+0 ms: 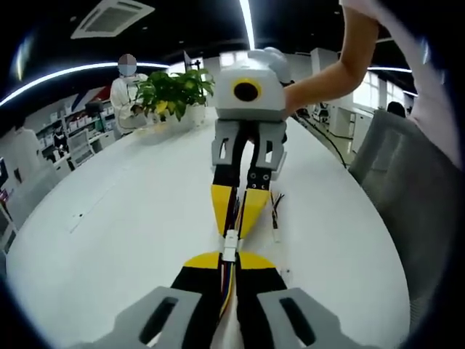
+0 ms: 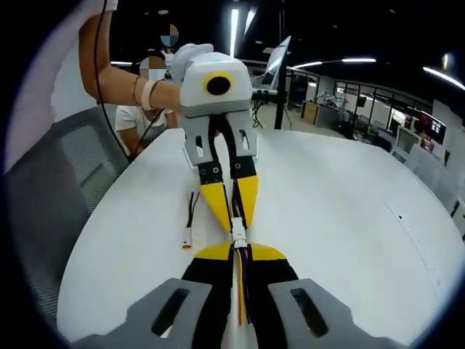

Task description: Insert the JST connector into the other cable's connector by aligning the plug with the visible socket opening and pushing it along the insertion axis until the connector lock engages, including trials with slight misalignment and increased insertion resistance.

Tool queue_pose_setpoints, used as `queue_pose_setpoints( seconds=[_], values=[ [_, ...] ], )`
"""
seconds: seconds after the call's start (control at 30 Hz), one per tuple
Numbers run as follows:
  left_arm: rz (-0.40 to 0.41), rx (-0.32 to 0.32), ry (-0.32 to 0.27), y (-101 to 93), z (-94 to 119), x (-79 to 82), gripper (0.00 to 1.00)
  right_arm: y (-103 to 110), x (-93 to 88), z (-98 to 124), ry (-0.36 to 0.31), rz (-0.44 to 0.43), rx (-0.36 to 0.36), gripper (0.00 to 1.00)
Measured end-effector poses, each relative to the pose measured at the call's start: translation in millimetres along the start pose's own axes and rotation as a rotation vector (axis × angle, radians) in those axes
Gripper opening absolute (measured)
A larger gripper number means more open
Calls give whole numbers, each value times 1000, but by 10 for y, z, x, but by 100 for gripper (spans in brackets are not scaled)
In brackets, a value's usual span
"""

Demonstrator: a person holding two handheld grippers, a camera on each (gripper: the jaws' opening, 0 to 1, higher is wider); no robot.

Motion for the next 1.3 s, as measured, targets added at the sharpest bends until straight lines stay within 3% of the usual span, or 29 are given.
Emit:
queue_pose_setpoints(
  seconds=[1.3],
  values=[
    [45, 5, 21, -44, -153, -216, 0, 50, -207, -110, 48, -28, 9, 3]
  ],
)
Point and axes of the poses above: the point that each gripper's makers call its tool centre point, and the gripper's own axes: z roughly backward along the fingers, y roughly to its left, x roughly out of its top, the point moved 5 cm from there along z, roughly backward along the fingers, and after that the axes turned 3 degrees about -x, right-handed, at the moved point
